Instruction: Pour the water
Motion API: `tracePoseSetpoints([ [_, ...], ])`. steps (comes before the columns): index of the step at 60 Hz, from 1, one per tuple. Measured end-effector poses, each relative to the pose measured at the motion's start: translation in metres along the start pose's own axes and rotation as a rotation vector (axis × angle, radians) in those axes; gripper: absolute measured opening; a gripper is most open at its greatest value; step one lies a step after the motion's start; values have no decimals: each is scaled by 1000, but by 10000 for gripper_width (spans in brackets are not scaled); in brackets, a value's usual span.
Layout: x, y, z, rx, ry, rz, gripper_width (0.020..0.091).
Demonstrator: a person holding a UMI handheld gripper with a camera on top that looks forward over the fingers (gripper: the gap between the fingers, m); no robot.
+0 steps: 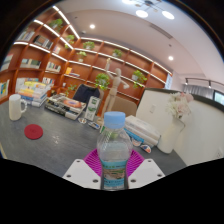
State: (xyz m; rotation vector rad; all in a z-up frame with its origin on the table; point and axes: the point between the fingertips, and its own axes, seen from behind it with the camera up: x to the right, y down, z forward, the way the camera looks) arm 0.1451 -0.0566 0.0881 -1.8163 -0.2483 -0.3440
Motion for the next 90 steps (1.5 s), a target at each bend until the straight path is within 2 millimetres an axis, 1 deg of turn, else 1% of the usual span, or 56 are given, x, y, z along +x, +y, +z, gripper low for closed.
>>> tracePoseSetpoints([
  [2,-15,-7,-1,0,-5,-57,264],
  [8,-67,-35,3,1,-14,-242,264],
  [9,-72,-38,3,5,-22,-272,264],
  [10,-86,-44,6,9,-20,-302,264],
  [13,-114,-59,9,19,-35,-393,265],
  [14,-123,-64,10,20,-38,-425,294],
  [15,-128,-69,9,22,-49,-459,290],
  [17,-146,-76,11,30,-65,-522,290],
  [18,-158,-81,11,31,-62,-551,289],
  [23,-199,-108,12,75,-57,-700,288],
  [25,-210,-118,13,101,-57,-767,288],
  [26,-217,-122,18,115,-53,-797,287],
  [30,-241,-143,15,153,-18,-940,288],
  [34,-259,-160,15,192,20,-1091,288],
  [36,-265,-167,17,206,42,-1163,288],
  [37,-268,-168,22,215,50,-1197,287],
  [41,-284,-178,24,243,82,-1321,286],
  [44,-288,-185,27,268,112,-1411,287],
  [48,-298,-194,25,301,153,-1521,288],
  [57,-319,-203,21,369,191,-1701,286],
  [64,-321,-201,23,363,196,-1739,288],
  [70,-321,-207,20,380,239,-1778,286],
  [73,-320,-207,19,386,244,-1770,288],
  [76,-318,-205,19,375,224,-1723,289],
  [80,-311,-205,19,358,165,-1584,288],
  [85,-297,-204,17,321,78,-1319,289],
  [86,-295,-201,17,317,73,-1261,289],
  [88,-286,-200,18,292,24,-1131,288],
  [90,-283,-197,16,275,-30,-1000,291],
])
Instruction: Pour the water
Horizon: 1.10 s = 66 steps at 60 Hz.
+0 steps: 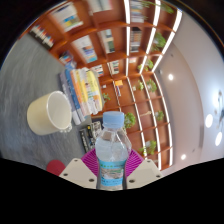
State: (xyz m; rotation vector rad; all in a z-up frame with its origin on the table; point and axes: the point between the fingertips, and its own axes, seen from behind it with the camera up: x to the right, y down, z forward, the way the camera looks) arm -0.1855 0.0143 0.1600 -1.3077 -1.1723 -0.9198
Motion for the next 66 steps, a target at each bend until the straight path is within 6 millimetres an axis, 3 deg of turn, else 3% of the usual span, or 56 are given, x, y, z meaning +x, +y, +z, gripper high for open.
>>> tracePoseSetpoints([
  [12,-21,18,-9,31,-232,779,290],
  [13,-30,10,-10,26,-240,832,289],
  [14,-29,20,-8,36,-259,885,290],
  [24,-43,39,-5,57,-311,1239,290],
  [40,-81,53,2,24,-326,1322,303],
  [52,-80,55,1,28,-294,1315,314],
  [66,-84,59,-6,-18,-287,1322,507],
])
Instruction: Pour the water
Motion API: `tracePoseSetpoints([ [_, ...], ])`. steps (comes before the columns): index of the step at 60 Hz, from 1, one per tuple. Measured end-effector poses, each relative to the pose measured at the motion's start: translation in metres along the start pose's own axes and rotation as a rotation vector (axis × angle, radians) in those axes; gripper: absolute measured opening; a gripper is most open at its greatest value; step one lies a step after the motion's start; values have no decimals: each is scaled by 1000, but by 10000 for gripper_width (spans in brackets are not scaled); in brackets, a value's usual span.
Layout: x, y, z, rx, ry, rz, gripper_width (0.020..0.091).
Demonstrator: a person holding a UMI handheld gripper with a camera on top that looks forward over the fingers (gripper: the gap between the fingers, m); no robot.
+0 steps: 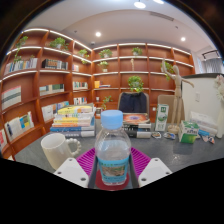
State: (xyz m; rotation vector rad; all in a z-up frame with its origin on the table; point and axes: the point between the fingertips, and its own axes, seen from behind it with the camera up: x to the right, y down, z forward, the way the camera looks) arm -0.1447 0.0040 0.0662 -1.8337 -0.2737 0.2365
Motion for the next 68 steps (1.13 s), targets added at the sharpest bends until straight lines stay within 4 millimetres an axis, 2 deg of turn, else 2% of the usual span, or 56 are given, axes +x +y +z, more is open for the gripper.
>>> tracePoseSetpoints([
  [8,6,5,-21,-21,32,30,649],
  [12,11,6,-38,-26,51,42,772],
  [15,17,4,-53,-15,73,38,814],
  [30,79,-13,-135,32,291,96,824],
  [41,121,-23,-178,57,422,96,826],
  [55,131,-25,-199,57,410,91,825],
  [68,137,-26,-204,61,427,81,824],
])
